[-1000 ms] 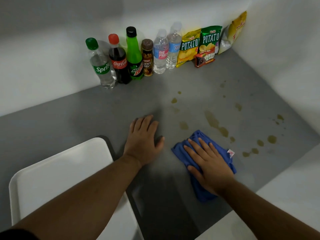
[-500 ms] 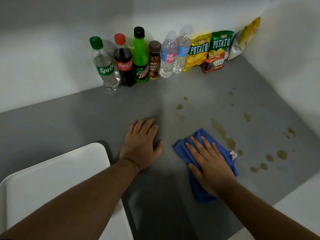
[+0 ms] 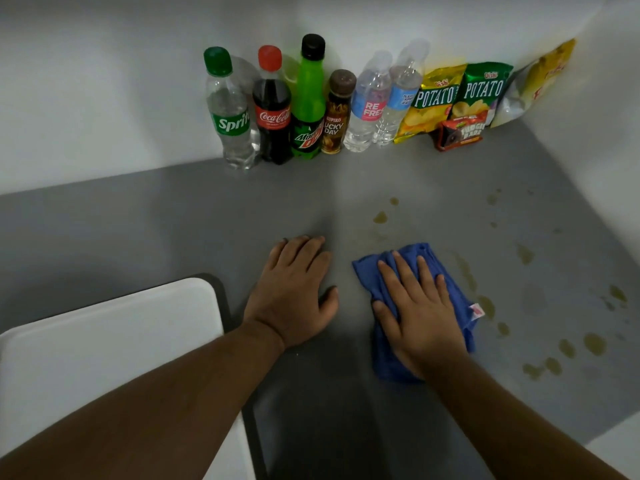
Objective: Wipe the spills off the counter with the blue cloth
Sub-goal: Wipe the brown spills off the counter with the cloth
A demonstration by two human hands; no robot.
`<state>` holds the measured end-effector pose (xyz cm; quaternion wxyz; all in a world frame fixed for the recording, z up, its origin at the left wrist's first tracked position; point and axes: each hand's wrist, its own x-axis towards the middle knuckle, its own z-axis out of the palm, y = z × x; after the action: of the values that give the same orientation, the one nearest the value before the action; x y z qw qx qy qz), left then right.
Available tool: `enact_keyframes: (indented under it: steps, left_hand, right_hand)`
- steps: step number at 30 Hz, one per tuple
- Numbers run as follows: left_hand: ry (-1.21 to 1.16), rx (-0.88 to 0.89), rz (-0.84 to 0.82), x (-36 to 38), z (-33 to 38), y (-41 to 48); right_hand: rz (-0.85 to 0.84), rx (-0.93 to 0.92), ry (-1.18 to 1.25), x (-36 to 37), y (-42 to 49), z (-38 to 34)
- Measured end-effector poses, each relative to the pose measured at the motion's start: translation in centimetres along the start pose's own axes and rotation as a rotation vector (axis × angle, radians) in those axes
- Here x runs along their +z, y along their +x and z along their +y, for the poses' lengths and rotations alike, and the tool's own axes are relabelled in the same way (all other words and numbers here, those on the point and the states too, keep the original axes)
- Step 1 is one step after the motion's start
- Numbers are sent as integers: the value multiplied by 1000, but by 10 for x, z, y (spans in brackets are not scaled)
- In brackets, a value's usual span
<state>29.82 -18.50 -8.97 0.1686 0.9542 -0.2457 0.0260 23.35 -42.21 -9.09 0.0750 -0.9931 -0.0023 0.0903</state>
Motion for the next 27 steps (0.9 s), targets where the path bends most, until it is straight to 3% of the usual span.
enact_keyframes:
  steps: [3,10,17,24,27]
  left_hand:
    - [-3,8,15,1,-1,0]
    - [7,4,36,1,0,0]
    - [-3,-6,40,3,0,1]
    - [7,-8,20,4,-1,2]
    - [3,-12,17,3,-1,2]
  right_hand:
    - [-2,-16,-25,-3,2,21]
    - [38,235,4,-4,62,-16]
    - [2,-81,-15,-7,38,15]
    - [42,164,-7,-16,95,1]
    - [38,112,-25,-13,101,-20]
